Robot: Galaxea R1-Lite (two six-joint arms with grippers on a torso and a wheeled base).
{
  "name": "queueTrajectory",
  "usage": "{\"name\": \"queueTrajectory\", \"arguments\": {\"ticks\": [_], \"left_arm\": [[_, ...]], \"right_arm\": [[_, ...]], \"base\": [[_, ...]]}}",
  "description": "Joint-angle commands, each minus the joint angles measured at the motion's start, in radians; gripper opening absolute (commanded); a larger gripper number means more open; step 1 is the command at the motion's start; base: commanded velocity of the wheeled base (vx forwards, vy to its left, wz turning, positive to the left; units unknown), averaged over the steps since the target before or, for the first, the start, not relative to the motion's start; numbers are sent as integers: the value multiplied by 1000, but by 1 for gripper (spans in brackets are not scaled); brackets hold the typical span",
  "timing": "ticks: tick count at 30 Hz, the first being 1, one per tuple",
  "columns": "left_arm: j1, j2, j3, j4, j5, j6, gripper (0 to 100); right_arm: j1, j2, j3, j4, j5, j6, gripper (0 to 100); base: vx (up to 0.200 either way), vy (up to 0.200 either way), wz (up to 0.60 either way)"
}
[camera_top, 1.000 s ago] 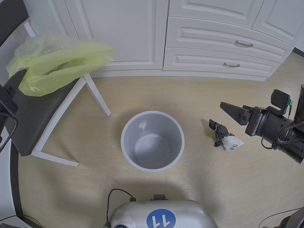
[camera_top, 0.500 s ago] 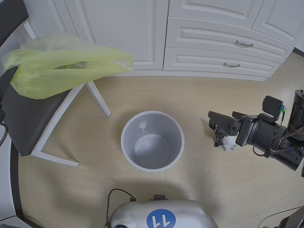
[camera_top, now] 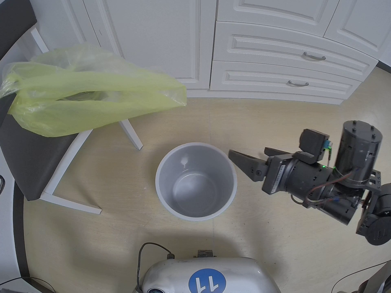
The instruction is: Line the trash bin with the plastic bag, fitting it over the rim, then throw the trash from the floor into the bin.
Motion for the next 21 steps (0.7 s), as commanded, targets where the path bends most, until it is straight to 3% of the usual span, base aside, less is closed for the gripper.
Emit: {"name": "queueTrajectory", "arguments": {"ticks": [1,8,21], "left_arm": [[-62,-19,13,-22,-8,5,0],[-68,-27,46,-88,-53,6,0],[-68,-56,59,-143,-93,2,0]], "right_arm": [[9,176,-65,-84,-3,32,100],[19,239,-46,-215,-42,38,100],[33,237,-27,-232,-42,39,100]], "base": [[0,0,0],[0,0,0],[0,0,0]]}}
